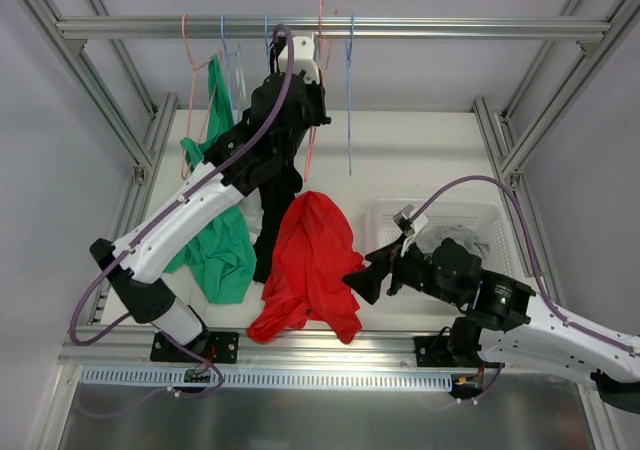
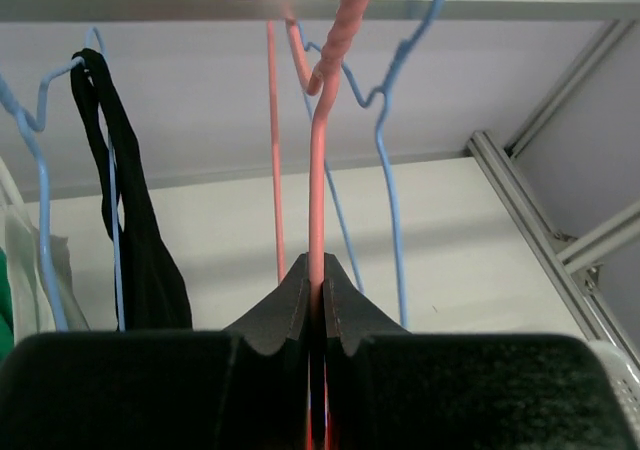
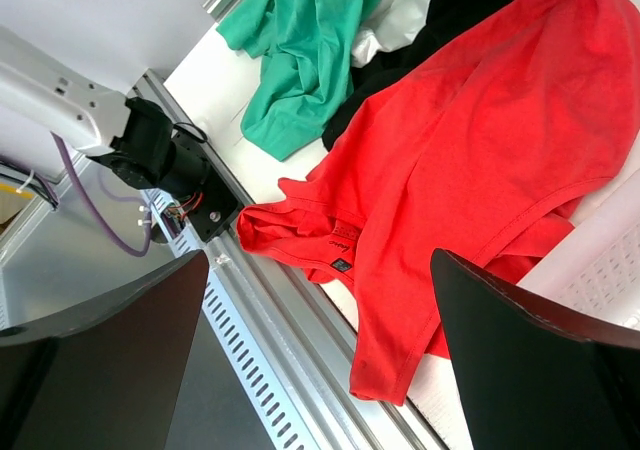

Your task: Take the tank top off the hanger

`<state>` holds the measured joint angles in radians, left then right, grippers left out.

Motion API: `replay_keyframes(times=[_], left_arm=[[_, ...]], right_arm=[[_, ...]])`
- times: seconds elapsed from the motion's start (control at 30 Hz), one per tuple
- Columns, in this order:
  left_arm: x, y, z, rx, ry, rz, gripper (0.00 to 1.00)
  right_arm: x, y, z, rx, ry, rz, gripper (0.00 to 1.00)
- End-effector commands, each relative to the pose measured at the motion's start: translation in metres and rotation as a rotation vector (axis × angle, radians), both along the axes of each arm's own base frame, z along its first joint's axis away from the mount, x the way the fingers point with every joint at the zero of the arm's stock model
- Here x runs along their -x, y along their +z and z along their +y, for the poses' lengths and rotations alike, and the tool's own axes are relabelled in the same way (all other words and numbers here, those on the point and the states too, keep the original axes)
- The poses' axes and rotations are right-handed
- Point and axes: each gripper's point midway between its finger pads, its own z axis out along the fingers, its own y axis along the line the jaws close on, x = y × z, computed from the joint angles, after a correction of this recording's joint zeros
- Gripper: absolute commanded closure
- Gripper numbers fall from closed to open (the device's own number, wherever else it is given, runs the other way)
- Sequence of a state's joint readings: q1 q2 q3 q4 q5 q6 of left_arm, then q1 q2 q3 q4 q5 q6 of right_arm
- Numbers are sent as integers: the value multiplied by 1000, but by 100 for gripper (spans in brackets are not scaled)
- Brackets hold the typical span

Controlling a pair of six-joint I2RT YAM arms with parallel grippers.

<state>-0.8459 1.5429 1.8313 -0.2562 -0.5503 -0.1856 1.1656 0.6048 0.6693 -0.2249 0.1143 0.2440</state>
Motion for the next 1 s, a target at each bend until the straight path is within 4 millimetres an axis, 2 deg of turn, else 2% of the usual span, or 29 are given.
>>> replay_keyframes(times=[0.0,0.07,0.2,0.3,0.47,0.6,0.63,0.67,0.73,0.77,0.83,0.87,0.93,0.97], left_arm=[[-17,6,2,7,7,39,100],[-27,8,4,12,23,36,100],[-50,-10,-4,26,7,83,100],[-59,-24,-5,28,8,118,100],[-61,-48,-15,29,-12,179,100],[-58,-56,-14,33,-9,203,100],[-56,-62,-13,32,-9,218,95],[-49,-52,-8,51,-12,205,90],[-42,-50,-3,61,-8,206,79],[-34,-34,6,83,-3,181,68],[-27,-27,17,82,12,164,58],[-17,-12,26,100,10,136,46],[-6,-7,38,101,16,124,34],[6,8,49,120,13,95,30]], right_arm=[[6,27,-3,-74,21,-22,0],[7,30,-6,-80,22,-30,0],[8,32,-3,-75,36,-32,0],[10,35,4,-67,60,-27,0],[9,38,9,-64,73,-32,0],[10,38,14,-61,87,-32,1],[9,34,17,-44,92,-30,1],[8,31,18,-33,94,-35,1],[3,21,24,19,106,-52,0],[2,18,27,36,111,-56,0],[-1,16,34,64,116,-58,1],[-5,6,40,106,121,-54,0],[-9,-1,47,144,119,-52,0],[-12,-2,50,162,116,-57,1]])
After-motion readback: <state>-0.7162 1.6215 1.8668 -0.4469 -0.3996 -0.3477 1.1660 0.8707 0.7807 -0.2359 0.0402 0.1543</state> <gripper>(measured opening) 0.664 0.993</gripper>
